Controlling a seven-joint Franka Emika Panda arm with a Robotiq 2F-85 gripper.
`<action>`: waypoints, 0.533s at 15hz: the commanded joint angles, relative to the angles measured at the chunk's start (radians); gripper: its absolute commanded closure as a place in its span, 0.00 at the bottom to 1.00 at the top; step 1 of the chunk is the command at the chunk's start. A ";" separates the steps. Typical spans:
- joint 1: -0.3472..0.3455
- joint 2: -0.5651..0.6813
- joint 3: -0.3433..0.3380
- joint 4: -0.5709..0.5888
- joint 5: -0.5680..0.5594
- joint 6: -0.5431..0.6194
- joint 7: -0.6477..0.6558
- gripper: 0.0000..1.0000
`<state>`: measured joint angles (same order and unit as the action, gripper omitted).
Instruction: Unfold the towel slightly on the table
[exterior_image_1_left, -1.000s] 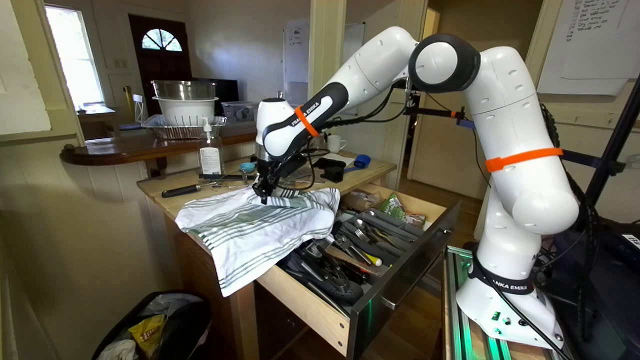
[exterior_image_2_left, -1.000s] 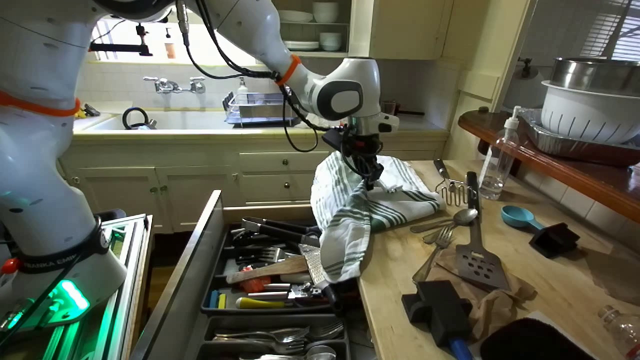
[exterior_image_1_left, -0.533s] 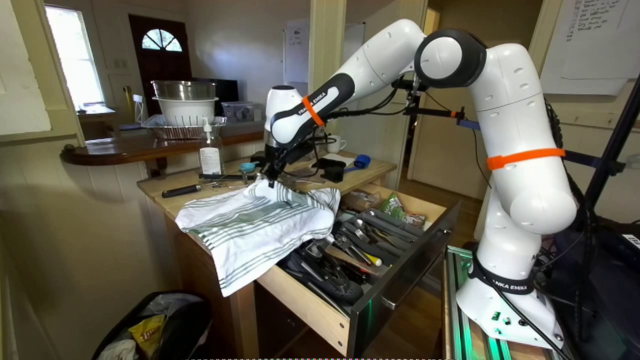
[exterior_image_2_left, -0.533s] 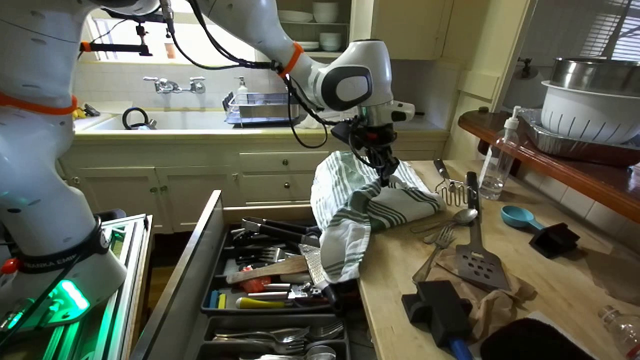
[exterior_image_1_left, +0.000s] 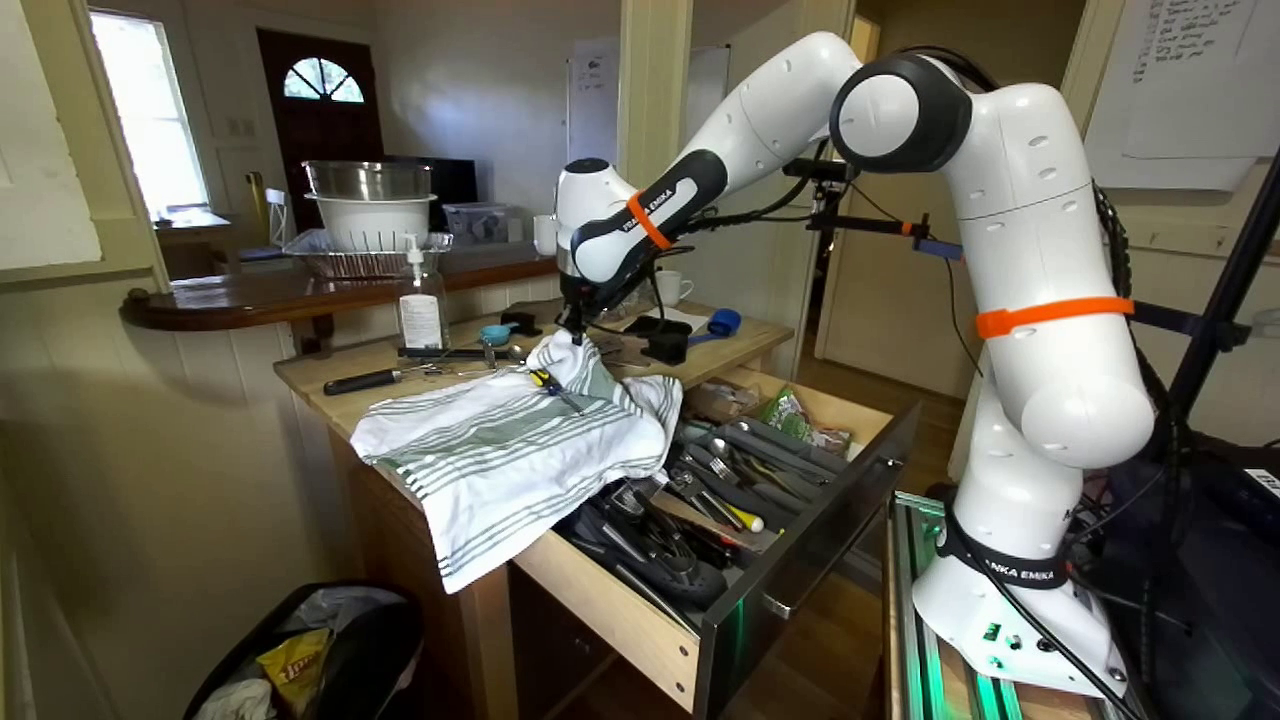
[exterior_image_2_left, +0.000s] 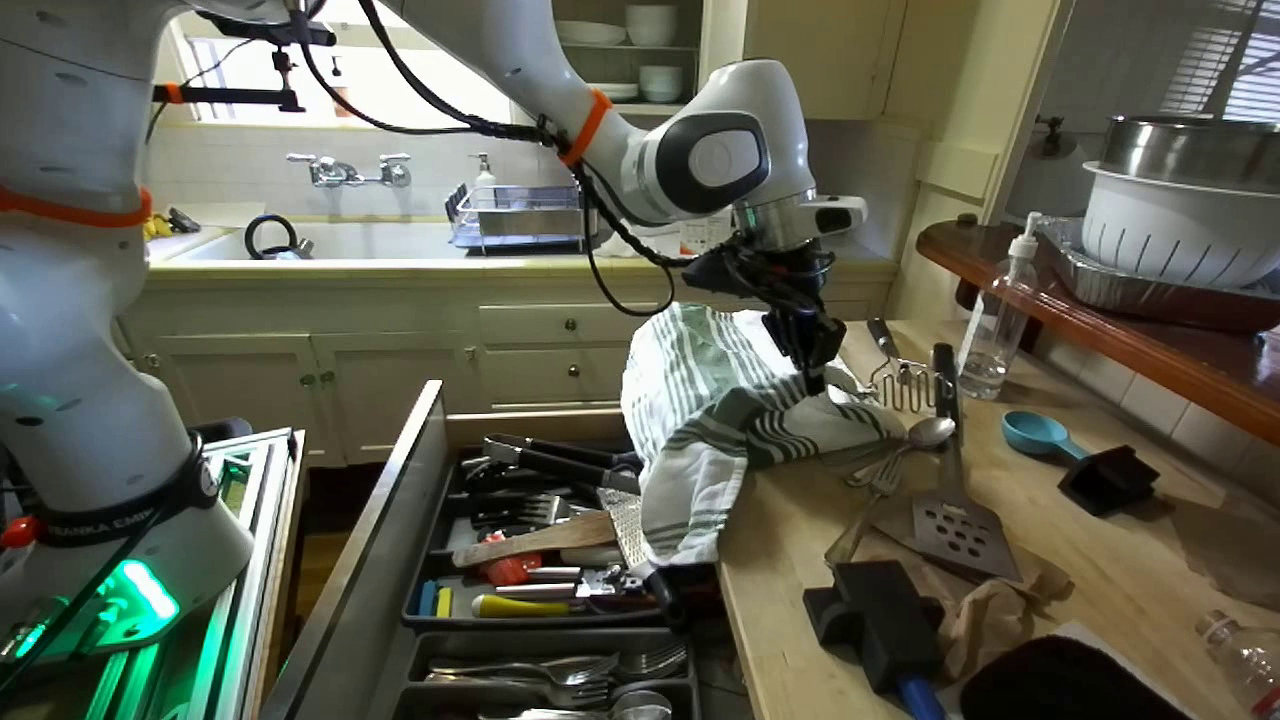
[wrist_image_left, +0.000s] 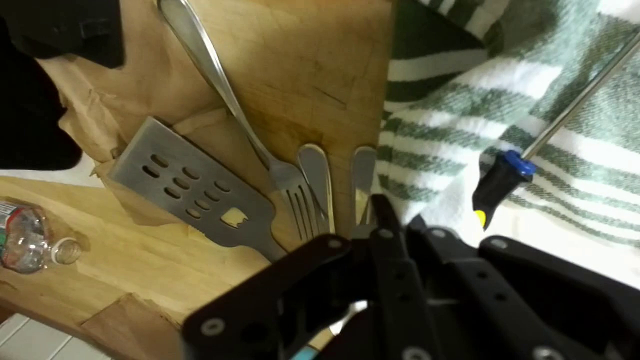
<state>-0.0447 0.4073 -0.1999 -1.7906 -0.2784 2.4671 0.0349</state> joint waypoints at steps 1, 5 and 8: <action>0.017 0.045 -0.079 0.050 -0.130 0.022 0.142 0.99; -0.030 0.105 -0.177 0.119 -0.192 -0.018 0.262 0.70; -0.066 0.107 -0.139 0.128 -0.096 -0.087 0.229 0.55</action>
<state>-0.0859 0.4905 -0.3800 -1.6999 -0.4324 2.4490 0.2624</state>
